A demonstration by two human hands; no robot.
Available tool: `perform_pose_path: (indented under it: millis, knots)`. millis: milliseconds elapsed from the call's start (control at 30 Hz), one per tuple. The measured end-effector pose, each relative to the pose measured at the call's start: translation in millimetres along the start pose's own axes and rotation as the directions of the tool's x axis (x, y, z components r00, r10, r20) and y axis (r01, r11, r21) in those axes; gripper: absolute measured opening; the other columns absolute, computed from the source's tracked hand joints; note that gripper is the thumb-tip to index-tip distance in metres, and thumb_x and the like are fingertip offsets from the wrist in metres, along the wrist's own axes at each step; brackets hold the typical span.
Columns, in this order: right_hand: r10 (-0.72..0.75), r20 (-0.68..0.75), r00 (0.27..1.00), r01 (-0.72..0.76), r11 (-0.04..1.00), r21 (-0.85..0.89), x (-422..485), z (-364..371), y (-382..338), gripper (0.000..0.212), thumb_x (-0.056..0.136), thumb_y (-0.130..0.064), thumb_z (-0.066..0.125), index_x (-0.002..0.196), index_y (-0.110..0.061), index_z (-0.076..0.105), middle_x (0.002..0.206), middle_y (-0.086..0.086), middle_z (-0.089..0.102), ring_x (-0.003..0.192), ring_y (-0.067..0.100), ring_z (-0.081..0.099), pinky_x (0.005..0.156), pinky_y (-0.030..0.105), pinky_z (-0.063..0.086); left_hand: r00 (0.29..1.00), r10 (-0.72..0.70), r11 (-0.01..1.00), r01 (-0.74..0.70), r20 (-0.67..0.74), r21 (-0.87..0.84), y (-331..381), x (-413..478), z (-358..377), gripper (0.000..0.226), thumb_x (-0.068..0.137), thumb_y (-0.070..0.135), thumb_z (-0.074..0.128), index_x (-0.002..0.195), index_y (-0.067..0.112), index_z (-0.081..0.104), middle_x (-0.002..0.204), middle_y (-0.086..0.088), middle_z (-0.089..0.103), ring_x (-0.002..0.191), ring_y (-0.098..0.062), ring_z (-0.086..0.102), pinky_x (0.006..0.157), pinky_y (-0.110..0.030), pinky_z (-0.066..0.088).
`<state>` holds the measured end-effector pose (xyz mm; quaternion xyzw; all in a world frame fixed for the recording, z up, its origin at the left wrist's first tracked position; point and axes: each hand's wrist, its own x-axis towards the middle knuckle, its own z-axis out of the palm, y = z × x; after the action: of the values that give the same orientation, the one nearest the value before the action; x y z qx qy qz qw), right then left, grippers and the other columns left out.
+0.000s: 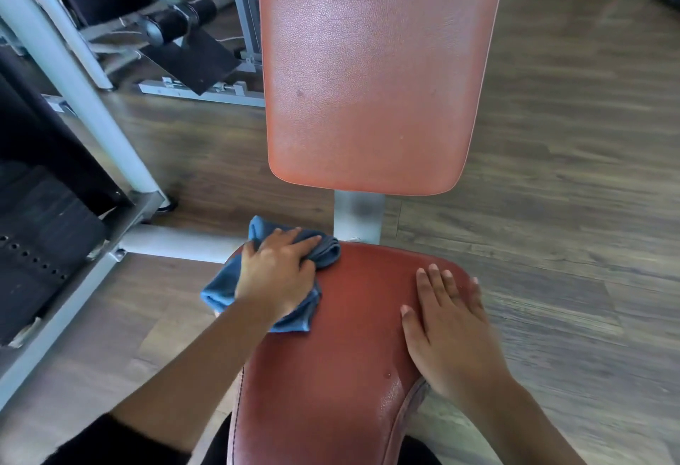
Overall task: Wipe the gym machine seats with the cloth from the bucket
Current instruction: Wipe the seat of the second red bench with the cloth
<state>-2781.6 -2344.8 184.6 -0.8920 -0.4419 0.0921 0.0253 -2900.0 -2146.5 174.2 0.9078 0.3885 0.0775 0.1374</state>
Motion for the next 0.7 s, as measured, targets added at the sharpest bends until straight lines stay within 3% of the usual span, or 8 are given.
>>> perform_pose_path:
  millis: [100, 167, 300, 400, 500, 567, 633, 700]
  knots:
    - [-0.019, -0.009, 1.000, 0.020, 0.999, 0.032, 3, -3, -8, 0.096, 0.065, -0.051, -0.023, 0.151, -0.013, -0.003, 0.160, 0.002, -0.005, 0.146, 0.014, -0.007, 0.112, 0.038, -0.019, 0.983, 0.166, 0.985, -0.162, 0.083, -0.056, 17, -10, 5, 0.063, 0.076, 0.037, 0.024, 0.134, 0.044, 0.045, 0.149, 0.014, 0.034, 0.142, -0.011, 0.023, 0.113, -0.039, 0.012]
    - [-0.034, -0.007, 0.999, 0.034, 0.999, 0.039, 5, -4, -9, 0.096, 0.065, -0.051, -0.022, 0.151, -0.013, -0.003, 0.160, 0.001, -0.005, 0.146, 0.013, -0.007, 0.111, 0.037, -0.021, 0.954, 0.295, 0.940, -0.280, 0.053, -0.196, -2, -27, -3, 0.061, 0.075, 0.041, 0.025, 0.130, 0.042, 0.052, 0.145, 0.013, 0.041, 0.140, -0.012, 0.029, 0.114, -0.043, 0.019]
    - [-0.031, 0.008, 0.999, 0.031, 0.999, 0.029, 7, -4, -3, 0.096, 0.065, -0.051, -0.023, 0.151, -0.013, -0.002, 0.160, 0.001, -0.005, 0.146, 0.013, -0.008, 0.112, 0.037, -0.021, 0.986, 0.127, 0.973, -0.145, -0.104, -0.180, -40, -19, -6, 0.061, 0.071, 0.041, 0.028, 0.120, 0.032, 0.064, 0.133, 0.002, 0.056, 0.130, -0.023, 0.046, 0.107, -0.049, 0.035]
    - [-0.022, 0.009, 1.000, 0.022, 0.999, 0.028, 8, -3, 1, 0.097, 0.065, -0.052, -0.022, 0.151, -0.013, -0.002, 0.160, 0.002, -0.004, 0.146, 0.014, -0.009, 0.113, 0.039, -0.019, 0.999, 0.028, 0.998, -0.030, -0.031, -0.064, -6, -4, -3, 0.062, 0.073, 0.040, 0.026, 0.126, 0.039, 0.057, 0.142, 0.006, 0.048, 0.136, -0.020, 0.037, 0.111, -0.042, 0.025]
    - [-0.011, 0.008, 1.000, 0.011, 0.999, 0.048, 5, -4, 3, 0.097, 0.065, -0.052, -0.022, 0.151, -0.013, -0.002, 0.160, 0.002, -0.004, 0.146, 0.013, -0.009, 0.113, 0.038, -0.020, 0.978, 0.189, 0.979, -0.180, 0.092, -0.098, 18, -20, 1, 0.062, 0.075, 0.037, 0.026, 0.133, 0.045, 0.046, 0.148, 0.016, 0.034, 0.142, -0.010, 0.022, 0.114, -0.039, 0.012]
    - [-0.011, 0.003, 1.000, 0.010, 0.999, 0.043, 1, -5, 6, 0.097, 0.065, -0.052, -0.022, 0.151, -0.013, -0.001, 0.160, 0.002, -0.004, 0.146, 0.014, -0.008, 0.113, 0.038, -0.020, 0.942, 0.326, 0.924, -0.300, 0.081, -0.237, 4, -41, -6, 0.060, 0.075, 0.040, 0.027, 0.130, 0.045, 0.049, 0.145, 0.016, 0.039, 0.140, -0.010, 0.027, 0.114, -0.045, 0.017]
    - [-0.017, 0.003, 1.000, 0.017, 1.000, 0.022, -5, -3, 7, 0.096, 0.065, -0.052, -0.022, 0.151, -0.013, -0.002, 0.160, 0.003, -0.004, 0.146, 0.014, -0.008, 0.113, 0.038, -0.019, 0.948, 0.318, 0.904, -0.299, 0.015, -0.306, -17, -50, -9, 0.057, 0.073, 0.039, 0.032, 0.125, 0.039, 0.058, 0.138, 0.013, 0.049, 0.136, -0.013, 0.037, 0.110, -0.053, 0.028]
    - [-0.018, 0.003, 1.000, 0.018, 1.000, 0.014, -9, -1, 6, 0.096, 0.065, -0.051, -0.023, 0.151, -0.013, -0.003, 0.160, 0.003, -0.004, 0.146, 0.014, -0.009, 0.114, 0.038, -0.019, 0.980, 0.193, 0.939, -0.196, -0.040, -0.281, -21, -45, -7, 0.057, 0.072, 0.040, 0.032, 0.120, 0.036, 0.063, 0.135, 0.008, 0.053, 0.133, -0.016, 0.041, 0.108, -0.053, 0.031]
